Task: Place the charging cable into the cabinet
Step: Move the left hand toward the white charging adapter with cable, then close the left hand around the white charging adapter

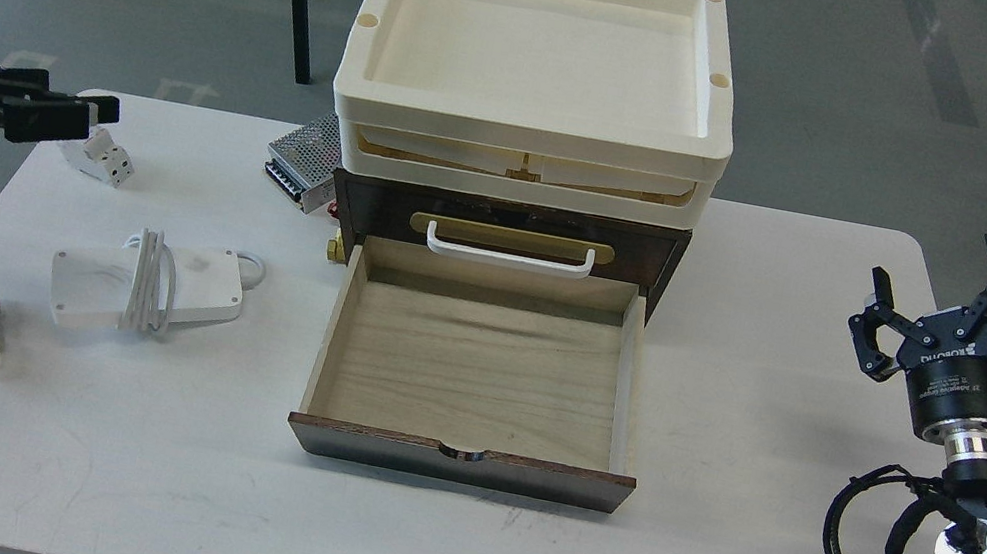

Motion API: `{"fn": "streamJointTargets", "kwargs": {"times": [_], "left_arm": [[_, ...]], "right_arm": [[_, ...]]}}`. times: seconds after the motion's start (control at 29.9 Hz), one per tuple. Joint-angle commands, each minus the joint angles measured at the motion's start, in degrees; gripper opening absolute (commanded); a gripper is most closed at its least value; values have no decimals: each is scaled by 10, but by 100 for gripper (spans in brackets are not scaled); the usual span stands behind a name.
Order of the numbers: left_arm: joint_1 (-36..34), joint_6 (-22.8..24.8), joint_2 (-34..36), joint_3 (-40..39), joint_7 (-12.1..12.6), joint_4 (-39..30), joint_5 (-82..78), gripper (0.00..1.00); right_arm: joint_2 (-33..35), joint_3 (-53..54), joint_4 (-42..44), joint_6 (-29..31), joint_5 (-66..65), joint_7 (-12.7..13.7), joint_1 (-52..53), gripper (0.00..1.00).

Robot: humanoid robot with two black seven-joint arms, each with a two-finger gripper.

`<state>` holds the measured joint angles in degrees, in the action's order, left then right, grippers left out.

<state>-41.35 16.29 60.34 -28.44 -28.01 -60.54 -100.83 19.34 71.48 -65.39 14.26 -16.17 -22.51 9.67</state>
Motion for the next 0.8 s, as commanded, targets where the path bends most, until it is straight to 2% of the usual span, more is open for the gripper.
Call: {"fn": "streamJointTargets", "kwargs": {"times": [0.0, 0.1, 0.2, 0.54, 0.77], "left_arm": [[9, -43, -22, 52, 0, 6, -81, 98], [9, -82, -59, 108, 0, 36, -89, 98], [9, -97, -81, 137, 0, 65, -84, 98], [14, -104, -120, 140, 0, 104, -80, 98], [32, -130, -154, 140, 0, 148, -80, 98]], "right_arm": [[0, 0, 0, 1, 0, 0, 0, 99], [0, 0, 0, 1, 0, -1, 0, 100], [0, 1, 0, 1, 0, 0, 0, 100], [0, 0, -1, 1, 0, 0, 0, 100], [0, 0, -1, 1, 0, 0, 0, 100]]}}
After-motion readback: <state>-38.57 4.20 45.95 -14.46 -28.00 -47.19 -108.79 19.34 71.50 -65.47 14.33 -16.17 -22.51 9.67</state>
